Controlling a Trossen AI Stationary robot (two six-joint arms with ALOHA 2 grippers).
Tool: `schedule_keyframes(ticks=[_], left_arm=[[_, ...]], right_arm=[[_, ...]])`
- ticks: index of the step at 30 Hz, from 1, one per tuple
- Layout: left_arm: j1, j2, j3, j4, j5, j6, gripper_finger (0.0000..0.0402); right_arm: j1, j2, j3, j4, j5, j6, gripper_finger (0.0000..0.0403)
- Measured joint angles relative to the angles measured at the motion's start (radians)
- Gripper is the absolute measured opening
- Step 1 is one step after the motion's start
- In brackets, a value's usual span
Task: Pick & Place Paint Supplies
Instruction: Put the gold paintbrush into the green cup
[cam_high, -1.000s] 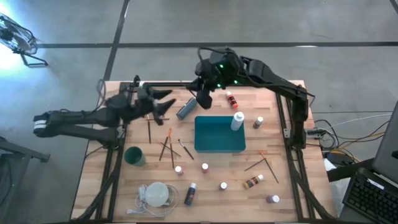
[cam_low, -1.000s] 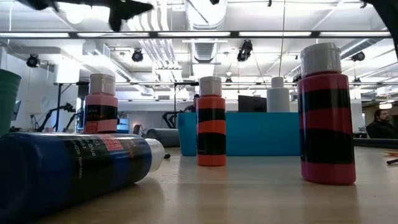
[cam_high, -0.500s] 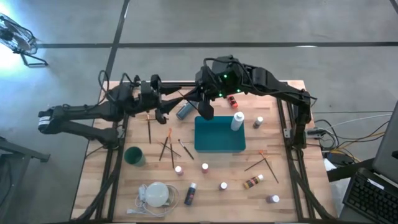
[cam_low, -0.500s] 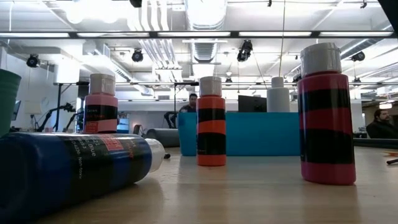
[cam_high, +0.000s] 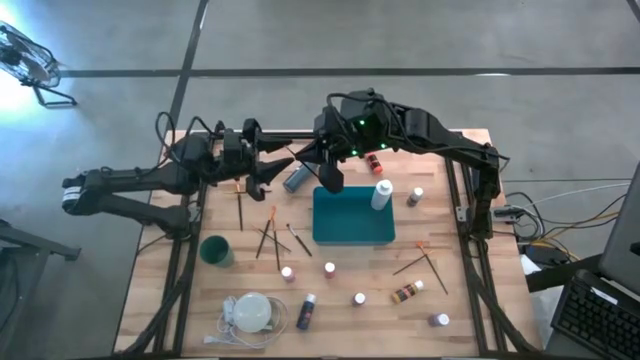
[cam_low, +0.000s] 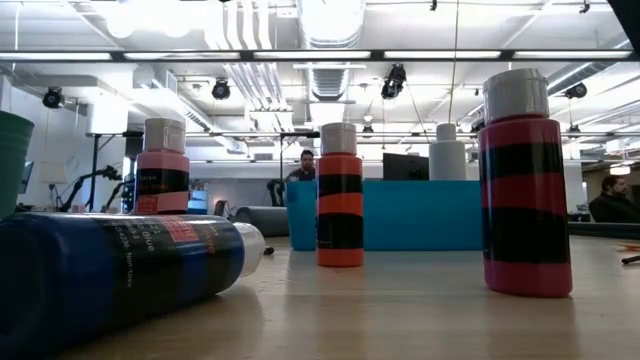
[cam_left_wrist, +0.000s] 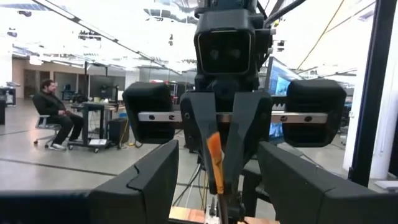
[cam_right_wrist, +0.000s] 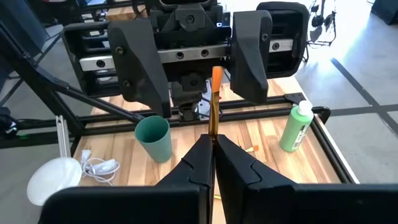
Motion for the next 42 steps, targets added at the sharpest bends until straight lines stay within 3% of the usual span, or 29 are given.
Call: schedule_keyframes(ticks=[9,25,36,42], left_arm=[[0.000,0.010,0.000,-0.001,0.000,-0.006,0.0214],[0.002,0.016,0.009,0.036,0.001,0.001,0.0108],[0.002,0.027,0.006,0.034,0.001,-0.006,0.0097],[0.002,0.027,0.006,0.034,0.001,-0.006,0.0072]], right_arm=[[0.000,0.000,0.000,0.000,-0.002,0.000,0.0008],[0.000,0.000,0.000,-0.002,-0.008,0.000,0.0008],[0.000,0.000,0.000,-0.005,-0.008,0.000,0.0008],[0.000,0.000,0.000,-0.006,-0.008,0.000,0.0008]])
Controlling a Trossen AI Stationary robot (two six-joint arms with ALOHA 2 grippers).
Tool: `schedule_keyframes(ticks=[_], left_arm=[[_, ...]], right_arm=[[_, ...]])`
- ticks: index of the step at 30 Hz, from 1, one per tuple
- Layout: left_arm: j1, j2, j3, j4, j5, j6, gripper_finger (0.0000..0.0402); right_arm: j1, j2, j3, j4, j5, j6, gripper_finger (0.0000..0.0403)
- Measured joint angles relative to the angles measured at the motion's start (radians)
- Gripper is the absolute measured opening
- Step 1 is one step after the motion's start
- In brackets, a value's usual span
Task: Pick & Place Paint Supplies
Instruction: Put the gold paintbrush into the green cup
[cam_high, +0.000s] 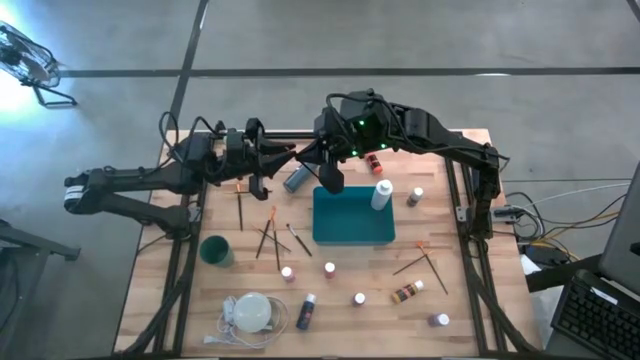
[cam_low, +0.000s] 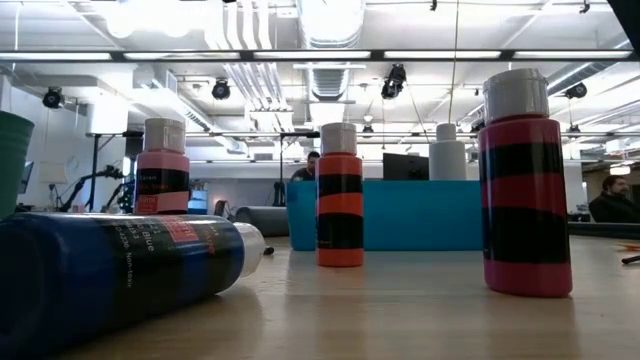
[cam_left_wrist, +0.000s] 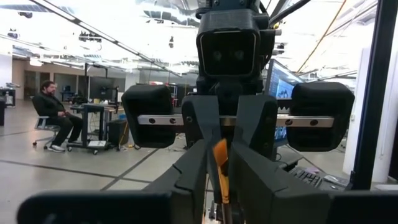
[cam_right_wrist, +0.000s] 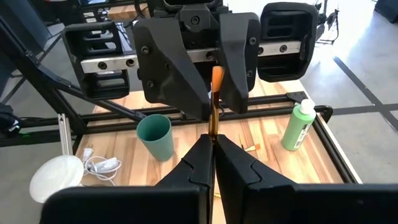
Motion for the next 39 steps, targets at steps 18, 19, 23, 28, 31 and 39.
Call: schedule_keyframes(ticks=[18,19,23,28,31,39], left_arm=[[0.000,0.000,0.000,0.001,0.005,0.007,0.0005],[0.000,0.000,0.000,0.001,0.004,0.007,0.0005],[0.000,0.000,0.001,0.001,0.004,0.006,0.0005],[0.002,-0.001,0.002,0.001,-0.005,0.006,0.0005],[0.002,-0.003,0.002,0.000,-0.004,0.006,0.0005],[0.002,-0.043,0.002,-0.078,-0.011,-0.008,0.0005]], right_arm=[[-0.001,0.000,0.000,-0.003,-0.021,-0.008,0.0007],[-0.002,0.000,0.000,-0.002,-0.021,-0.009,0.0007],[-0.002,-0.003,0.000,-0.003,-0.015,0.017,0.0014],[0.000,-0.021,0.001,-0.015,-0.019,0.050,0.0064],[-0.001,-0.028,0.002,-0.031,-0.018,0.064,0.0108],[-0.002,-0.064,0.002,-0.162,0.086,0.031,0.0182]])
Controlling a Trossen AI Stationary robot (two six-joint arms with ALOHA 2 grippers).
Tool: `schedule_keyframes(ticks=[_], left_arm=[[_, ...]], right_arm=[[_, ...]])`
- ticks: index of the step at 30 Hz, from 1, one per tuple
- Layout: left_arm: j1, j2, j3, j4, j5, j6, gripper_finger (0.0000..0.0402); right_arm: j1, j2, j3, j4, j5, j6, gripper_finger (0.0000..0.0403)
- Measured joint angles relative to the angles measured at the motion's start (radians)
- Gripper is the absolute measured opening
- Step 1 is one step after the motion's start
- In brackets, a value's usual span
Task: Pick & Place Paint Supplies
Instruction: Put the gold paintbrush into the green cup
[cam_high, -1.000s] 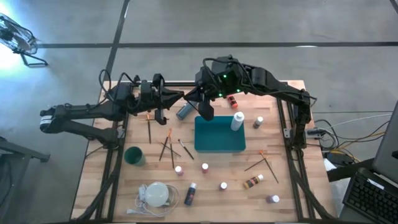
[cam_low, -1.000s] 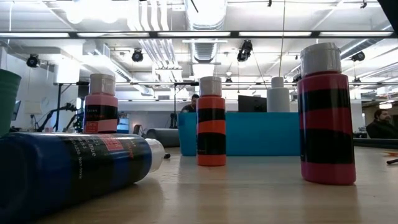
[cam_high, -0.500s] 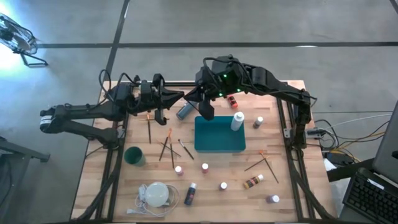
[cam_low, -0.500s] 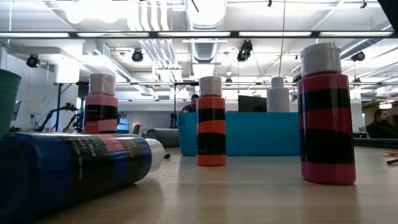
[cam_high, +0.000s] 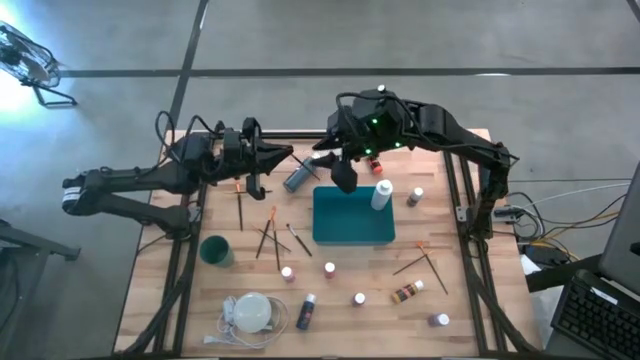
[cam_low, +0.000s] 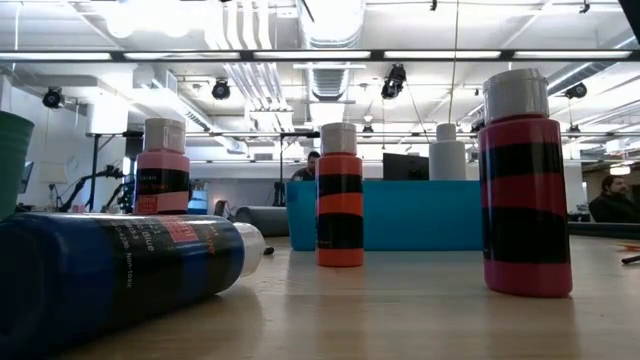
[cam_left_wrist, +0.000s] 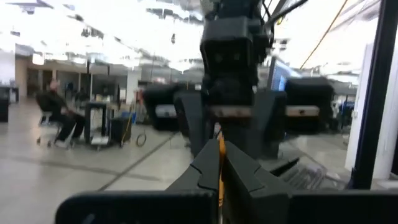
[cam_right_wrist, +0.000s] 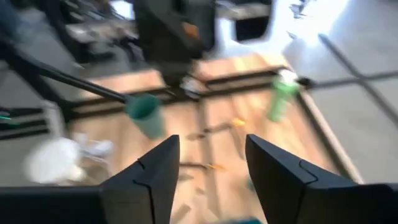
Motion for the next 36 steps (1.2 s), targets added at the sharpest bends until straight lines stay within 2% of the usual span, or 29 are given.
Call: schedule_keyframes(ticks=[4,8,13,21,25,30,36], left_arm=[[0.000,-0.066,0.004,-0.122,-0.031,-0.039,0.0005],[-0.002,-0.146,0.026,-0.263,-0.064,-0.081,0.0005],[-0.006,-0.234,0.085,-0.515,-0.172,-0.106,0.0005],[-0.013,-0.294,0.212,-0.879,-0.287,-0.148,0.0005],[-0.014,-0.297,0.310,-1.042,-0.300,-0.159,0.0005],[-0.015,-0.298,0.447,-1.118,-0.245,-0.137,0.0005],[-0.015,-0.280,0.671,-1.206,-0.242,-0.122,0.0005]], right_arm=[[-0.001,-0.029,0.000,-0.113,0.136,0.007,0.0192],[-0.002,-0.066,0.000,-0.217,0.222,0.067,0.0193],[-0.003,-0.111,0.000,-0.311,0.325,0.129,0.0177],[-0.003,-0.173,0.000,-0.343,0.398,0.165,0.0143],[-0.006,-0.187,0.000,-0.347,0.425,0.164,0.0128],[-0.022,-0.188,0.000,-0.359,0.424,0.161,0.0115],[-0.046,-0.186,0.000,-0.367,0.424,0.161,0.0103]])
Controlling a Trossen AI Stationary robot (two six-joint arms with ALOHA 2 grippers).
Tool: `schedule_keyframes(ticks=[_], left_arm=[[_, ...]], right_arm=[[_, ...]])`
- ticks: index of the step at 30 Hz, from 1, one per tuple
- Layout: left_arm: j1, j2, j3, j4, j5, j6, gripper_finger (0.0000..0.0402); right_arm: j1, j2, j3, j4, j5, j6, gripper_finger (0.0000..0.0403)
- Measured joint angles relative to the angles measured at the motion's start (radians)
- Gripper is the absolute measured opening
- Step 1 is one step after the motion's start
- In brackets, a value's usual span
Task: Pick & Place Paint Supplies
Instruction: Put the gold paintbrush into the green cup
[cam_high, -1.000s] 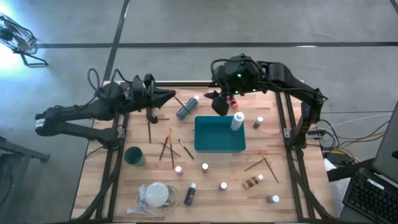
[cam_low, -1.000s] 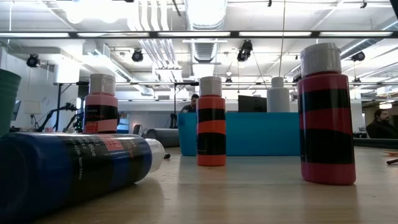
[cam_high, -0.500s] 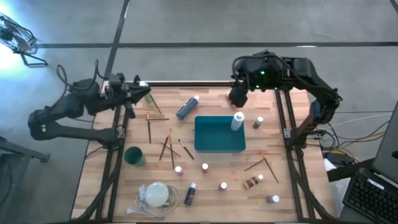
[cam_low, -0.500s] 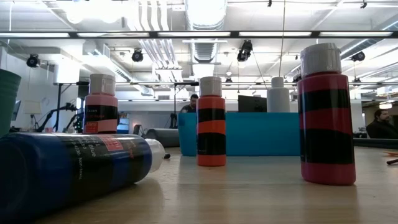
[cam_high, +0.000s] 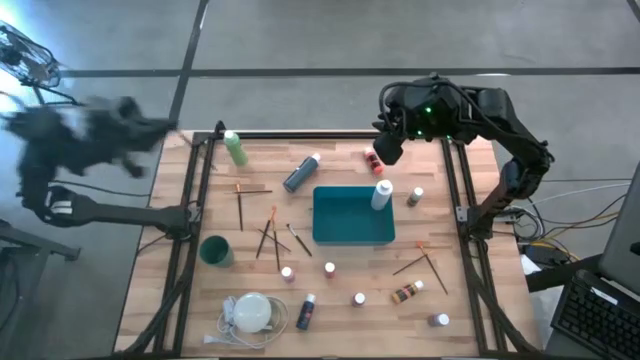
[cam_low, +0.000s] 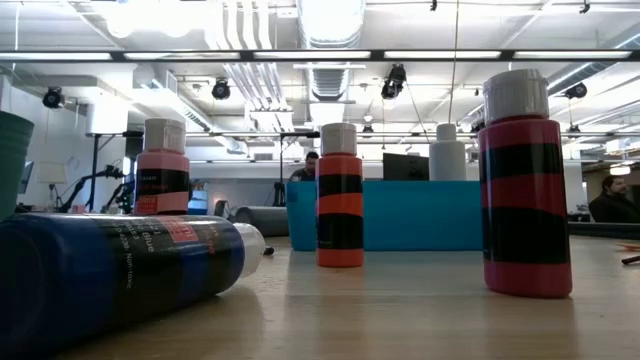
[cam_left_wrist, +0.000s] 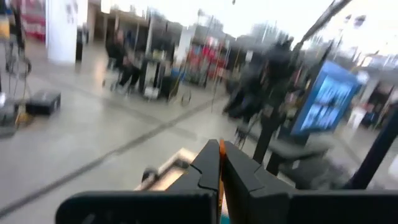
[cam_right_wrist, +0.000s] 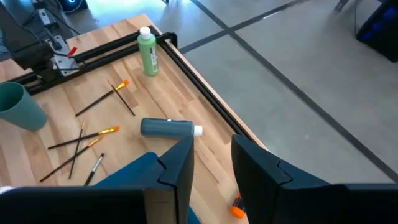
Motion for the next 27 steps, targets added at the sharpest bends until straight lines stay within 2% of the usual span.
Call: schedule_keyframes(ticks=[6,12,20,24,27], left_arm=[[0.000,0.068,0.243,-0.126,0.000,0.039,0.0005],[0.000,0.164,0.333,-0.315,0.045,0.002,0.0005],[0.000,0.203,0.278,-0.358,0.070,-0.022,0.0005],[0.000,0.195,0.188,-0.346,0.087,-0.059,0.0005],[-0.011,0.195,0.082,-0.235,0.156,-0.061,0.0005]], right_arm=[[-0.018,0.000,0.000,0.000,0.000,0.000,0.0093],[-0.021,0.000,0.000,-0.008,-0.001,0.003,0.0095],[-0.021,0.000,-0.002,-0.015,-0.001,0.008,0.0120],[-0.021,0.000,-0.002,-0.015,0.009,0.009,0.0131],[-0.021,0.000,-0.002,-0.015,0.027,0.011,0.0137]])
